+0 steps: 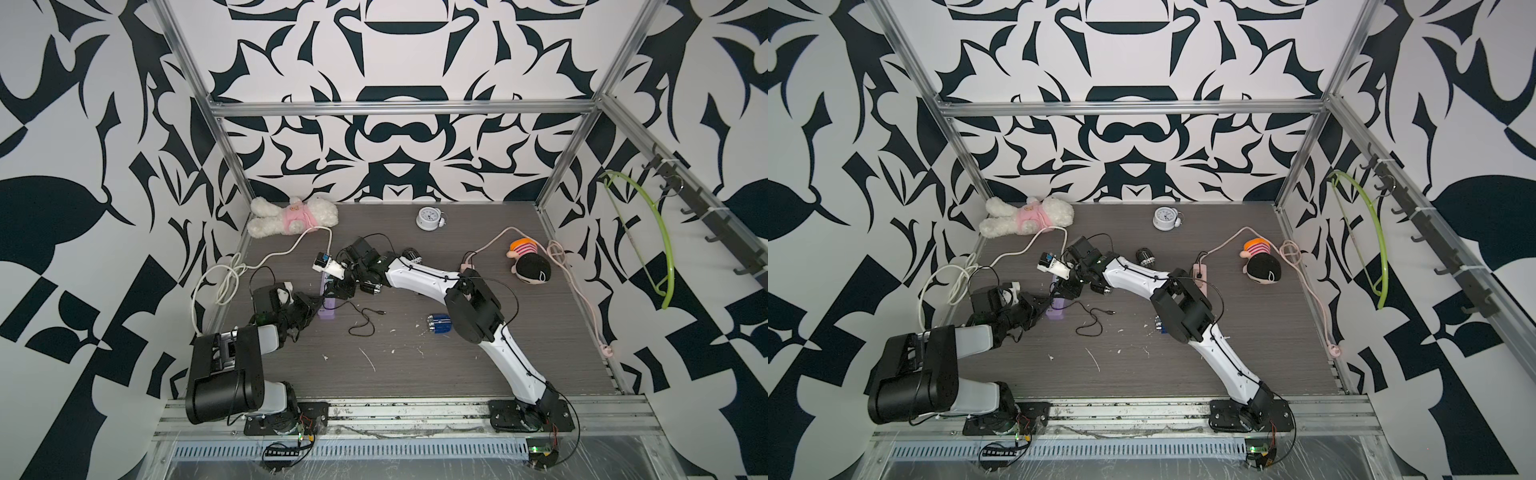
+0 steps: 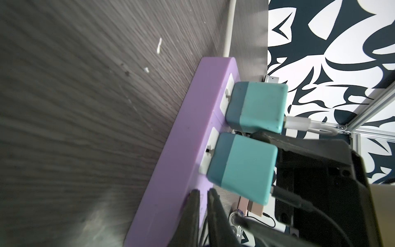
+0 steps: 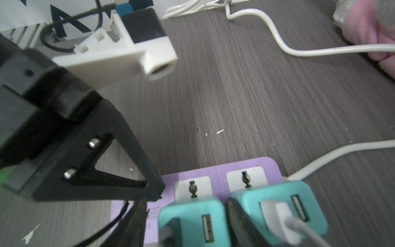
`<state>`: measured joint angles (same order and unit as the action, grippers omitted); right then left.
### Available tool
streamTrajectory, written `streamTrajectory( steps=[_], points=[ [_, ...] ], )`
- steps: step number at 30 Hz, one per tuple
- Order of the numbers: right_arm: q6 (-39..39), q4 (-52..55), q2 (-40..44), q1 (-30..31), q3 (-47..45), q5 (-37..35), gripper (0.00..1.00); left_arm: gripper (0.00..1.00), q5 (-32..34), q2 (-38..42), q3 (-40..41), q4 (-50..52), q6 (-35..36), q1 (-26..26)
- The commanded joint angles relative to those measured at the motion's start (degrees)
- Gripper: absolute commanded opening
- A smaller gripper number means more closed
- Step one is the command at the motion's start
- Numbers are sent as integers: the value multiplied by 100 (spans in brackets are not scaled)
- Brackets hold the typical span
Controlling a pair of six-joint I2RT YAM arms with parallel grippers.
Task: Unplug the electric shaver
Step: Remove the plug from the socket.
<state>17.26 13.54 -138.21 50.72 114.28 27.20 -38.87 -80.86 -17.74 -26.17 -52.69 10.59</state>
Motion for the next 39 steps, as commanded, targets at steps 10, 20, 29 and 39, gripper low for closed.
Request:
streamTrajectory(
  steps=[10,20,29,39],
  points=[
    [138,39,321,17,-6,-259,23,13,265,-98,20,525,157,-131],
    [88,-332,764,25,-400,-292,0,10,468,-73,-32,701,189,-224],
    [5,-487,998,25,-556,-140,0,10,525,-126,-88,772,207,-259],
    [-348,-470,1697,-42,-821,-149,0,13,539,-100,-119,798,250,-298]
  ],
)
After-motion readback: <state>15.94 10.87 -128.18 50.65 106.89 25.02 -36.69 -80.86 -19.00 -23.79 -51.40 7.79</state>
